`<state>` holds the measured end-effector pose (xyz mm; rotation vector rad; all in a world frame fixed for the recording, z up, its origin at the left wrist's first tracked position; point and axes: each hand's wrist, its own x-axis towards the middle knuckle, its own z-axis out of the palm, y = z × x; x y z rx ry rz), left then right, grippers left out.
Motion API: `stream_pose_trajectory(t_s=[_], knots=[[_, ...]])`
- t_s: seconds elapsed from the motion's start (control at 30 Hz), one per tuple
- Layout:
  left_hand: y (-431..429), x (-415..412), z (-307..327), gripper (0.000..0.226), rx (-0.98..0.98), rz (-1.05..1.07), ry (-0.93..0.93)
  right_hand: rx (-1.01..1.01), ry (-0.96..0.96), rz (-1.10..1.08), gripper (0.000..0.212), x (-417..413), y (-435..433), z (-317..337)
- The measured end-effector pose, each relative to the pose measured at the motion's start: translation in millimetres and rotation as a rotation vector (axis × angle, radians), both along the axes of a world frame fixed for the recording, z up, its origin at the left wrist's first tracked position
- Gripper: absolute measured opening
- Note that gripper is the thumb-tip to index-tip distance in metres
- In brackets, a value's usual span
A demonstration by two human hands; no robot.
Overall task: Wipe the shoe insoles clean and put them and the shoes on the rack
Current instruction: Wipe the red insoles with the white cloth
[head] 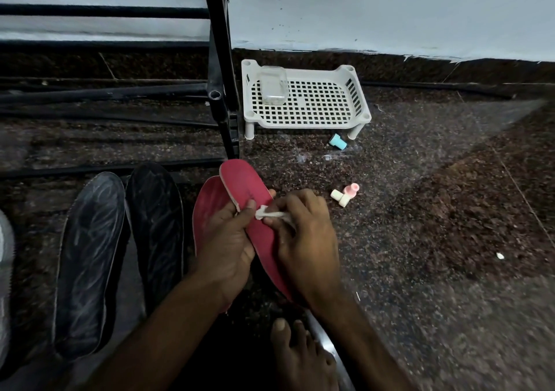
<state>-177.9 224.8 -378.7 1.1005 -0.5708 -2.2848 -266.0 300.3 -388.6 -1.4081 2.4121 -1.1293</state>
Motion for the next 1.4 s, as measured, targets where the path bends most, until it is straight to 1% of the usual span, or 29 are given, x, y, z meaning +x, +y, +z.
stream_pose_trajectory(t_s=[0.1, 0.2, 0.23, 0.3, 0.37, 0.4, 0.43, 0.5, 0.57, 0.63, 0.73, 0.8, 0.87, 0.93, 1.03, 1.1, 1.13, 1.2, 1.3, 1.37, 1.4], knots=[[-1.8, 3.0, -2.1, 0.025, -0.058, -0.007, -0.078, 0.037, -0.172, -0.072, 0.007, -5.4, -8.2, -8.4], [-2.7, 8.3, -5.1, 0.022, -0.068, 0.013, -0.134, 0.113, -0.274, -0.195, 0.006, -21.7, -14.9, -14.1], [-2.8, 9.7, -5.3, 0.023, -0.066, 0.013, -0.142, 0.094, -0.313, -0.237, 0.007, -27.1, -14.1, -11.2], [-5.0, 12.2, -6.3, 0.023, -0.053, 0.018, -0.161, -0.006, -0.357, -0.273, 0.008, -33.7, -8.7, -0.4], [-7.8, 12.4, -9.2, 0.021, -0.035, 0.022, -0.165, -0.081, -0.409, -0.256, 0.01, -32.5, -3.2, 9.8], [-7.8, 11.0, -10.7, 0.021, -0.031, 0.022, -0.162, -0.091, -0.47, -0.243, 0.01, -29.6, -2.9, 11.0], [-7.0, 9.6, -12.1, 0.022, -0.028, 0.021, -0.157, -0.083, -0.559, -0.233, 0.012, -25.8, -3.6, 9.2], [-3.7, 8.7, -13.0, 0.022, -0.031, 0.006, -0.154, -0.05, -0.735, -0.227, 0.027, -17.3, -5.9, 1.3], [0.3, 8.1, -12.7, 0.022, -0.033, -0.024, -0.165, -0.024, -0.822, -0.219, 0.035, -14.4, -6.4, -3.7], [1.8, 8.8, -13.4, 0.022, -0.033, -0.031, -0.195, -0.034, -0.828, -0.193, 0.035, -15.7, -6.1, -3.4], [1.0, 9.8, -13.4, 0.031, -0.061, -0.057, -0.241, -0.066, -0.842, -0.212, 0.021, -23.9, -8.6, 0.1], [1.5, 11.1, -13.3, 0.031, -0.085, -0.092, -0.257, -0.095, -0.822, -0.228, 0.028, -30.2, -11.1, 2.9], [2.8, 12.1, -13.8, 0.028, -0.107, -0.127, -0.256, -0.124, -0.65, -0.221, 0.032, -35.0, -10.8, 3.9], [4.2, 11.9, -14.7, 0.03, -0.11, -0.152, -0.249, -0.168, -0.458, -0.171, 0.028, -31.2, -11.4, 5.4], [4.8, 10.1, -14.2, 0.034, -0.109, -0.192, -0.247, -0.207, -0.29, -0.007, 0.033, -11.3, -15.1, -1.9], [4.8, 9.8, -13.9, 0.036, -0.09, -0.224, -0.246, -0.196, -0.198, 0.079, 0.036, -0.9, -14.6, -12.8], [4.4, 10.6, -13.4, 0.038, -0.049, -0.234, -0.233, -0.195, -0.188, 0.097, 0.036, 1.0, -12.2, -16.9], [2.8, 13.8, -10.1, 0.045, 0.072, -0.245, -0.185, -0.202, -0.246, 0.138, 0.037, -0.1, -3.9, -21.7], [-0.8, 17.3, -11.3, 0.053, 0.208, -0.216, -0.121, -0.147, -0.308, 0.25, 0.043, 6.4, 13.1, -17.9], [0.6, 18.4, -12.0, 0.056, 0.212, -0.224, -0.11, -0.098, -0.347, 0.314, 0.043, 10.7, 25.7, -15.1], [2.0, 19.3, -12.6, 0.056, 0.184, -0.245, -0.125, -0.087, -0.39, 0.314, 0.039, 9.9, 30.9, -13.6]])
